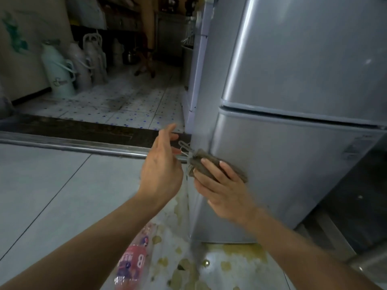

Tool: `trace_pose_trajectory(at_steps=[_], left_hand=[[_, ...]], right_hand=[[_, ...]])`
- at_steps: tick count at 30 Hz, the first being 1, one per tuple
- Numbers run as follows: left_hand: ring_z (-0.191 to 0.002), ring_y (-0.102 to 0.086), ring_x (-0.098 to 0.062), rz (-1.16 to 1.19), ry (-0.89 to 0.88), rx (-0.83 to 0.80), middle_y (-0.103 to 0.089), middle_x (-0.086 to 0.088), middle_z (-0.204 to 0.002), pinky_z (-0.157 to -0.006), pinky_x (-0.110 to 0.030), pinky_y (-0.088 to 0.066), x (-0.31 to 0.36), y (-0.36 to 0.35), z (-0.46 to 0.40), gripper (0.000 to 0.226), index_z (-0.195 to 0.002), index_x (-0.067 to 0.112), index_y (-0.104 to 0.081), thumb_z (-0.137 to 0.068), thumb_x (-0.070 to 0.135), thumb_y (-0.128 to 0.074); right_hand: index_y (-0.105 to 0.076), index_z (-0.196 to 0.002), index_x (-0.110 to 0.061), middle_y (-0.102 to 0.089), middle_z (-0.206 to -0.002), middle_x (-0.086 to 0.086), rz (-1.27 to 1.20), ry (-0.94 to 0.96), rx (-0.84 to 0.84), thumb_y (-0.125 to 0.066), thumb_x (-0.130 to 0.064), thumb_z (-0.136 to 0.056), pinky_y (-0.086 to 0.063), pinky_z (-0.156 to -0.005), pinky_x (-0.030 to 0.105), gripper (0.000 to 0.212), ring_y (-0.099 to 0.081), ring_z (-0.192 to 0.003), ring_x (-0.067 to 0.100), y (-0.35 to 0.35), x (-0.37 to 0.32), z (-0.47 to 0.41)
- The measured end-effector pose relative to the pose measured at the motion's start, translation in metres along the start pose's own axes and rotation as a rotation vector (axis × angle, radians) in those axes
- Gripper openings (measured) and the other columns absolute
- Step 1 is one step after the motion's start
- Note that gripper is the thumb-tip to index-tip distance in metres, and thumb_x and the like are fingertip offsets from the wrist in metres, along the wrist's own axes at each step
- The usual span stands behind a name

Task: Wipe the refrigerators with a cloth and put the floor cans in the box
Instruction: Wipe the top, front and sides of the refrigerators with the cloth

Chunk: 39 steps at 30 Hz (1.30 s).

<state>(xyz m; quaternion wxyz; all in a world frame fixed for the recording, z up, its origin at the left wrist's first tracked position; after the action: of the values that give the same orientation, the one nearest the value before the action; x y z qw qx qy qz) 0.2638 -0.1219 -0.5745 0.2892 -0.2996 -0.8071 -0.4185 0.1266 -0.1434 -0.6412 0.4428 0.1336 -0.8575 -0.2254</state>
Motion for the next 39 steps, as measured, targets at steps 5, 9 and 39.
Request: trace_pose_trajectory(at_steps=[5, 9, 39], left_hand=[[-0.103, -0.058, -0.016, 0.002, -0.005, -0.026, -0.052, -0.003, -0.13, -0.085, -0.043, -0.053, 0.009, -0.001, 0.008, 0.072, -0.14, 0.018, -0.029, -0.079, -0.009, -0.054], [-0.11, -0.057, -0.021, -0.005, -0.019, 0.026, -0.055, -0.002, -0.126, -0.089, -0.045, -0.05, 0.028, -0.008, 0.002, 0.066, -0.137, 0.017, -0.031, -0.08, -0.009, -0.051], [-0.093, -0.056, -0.025, -0.271, 0.07, 0.131, -0.051, -0.004, -0.112, -0.065, -0.035, -0.044, 0.06, -0.049, -0.008, 0.055, -0.108, 0.015, -0.039, -0.074, 0.04, -0.073]], right_hand=[[-0.053, -0.129, -0.026, -0.039, -0.148, -0.005, 0.045, 0.18, -0.099, -0.054, -0.013, -0.074, -0.002, -0.118, 0.04, 0.056, -0.024, -0.14, 0.021, 0.003, 0.007, 0.015], [-0.038, -0.142, -0.027, -0.029, -0.151, -0.006, 0.068, 0.027, 0.115, -0.048, -0.007, -0.081, -0.006, -0.116, 0.043, 0.065, -0.025, -0.141, 0.022, 0.038, 0.075, 0.003], [-0.036, -0.137, -0.02, -0.028, -0.148, 0.005, -0.063, -0.311, -0.061, -0.041, -0.007, -0.077, -0.022, -0.109, 0.049, 0.061, -0.03, -0.134, 0.032, 0.003, 0.084, 0.136]])
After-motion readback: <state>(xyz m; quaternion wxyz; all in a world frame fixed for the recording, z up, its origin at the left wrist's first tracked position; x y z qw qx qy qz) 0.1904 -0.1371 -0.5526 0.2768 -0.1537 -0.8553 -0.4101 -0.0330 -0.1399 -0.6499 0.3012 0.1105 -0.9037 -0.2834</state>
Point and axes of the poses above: each hand's wrist, its own z-axis away from the middle knuckle, its own y-axis out of the back of the hand, x = y × z, the point moved 6 cm from there along -z, towards the middle knuckle
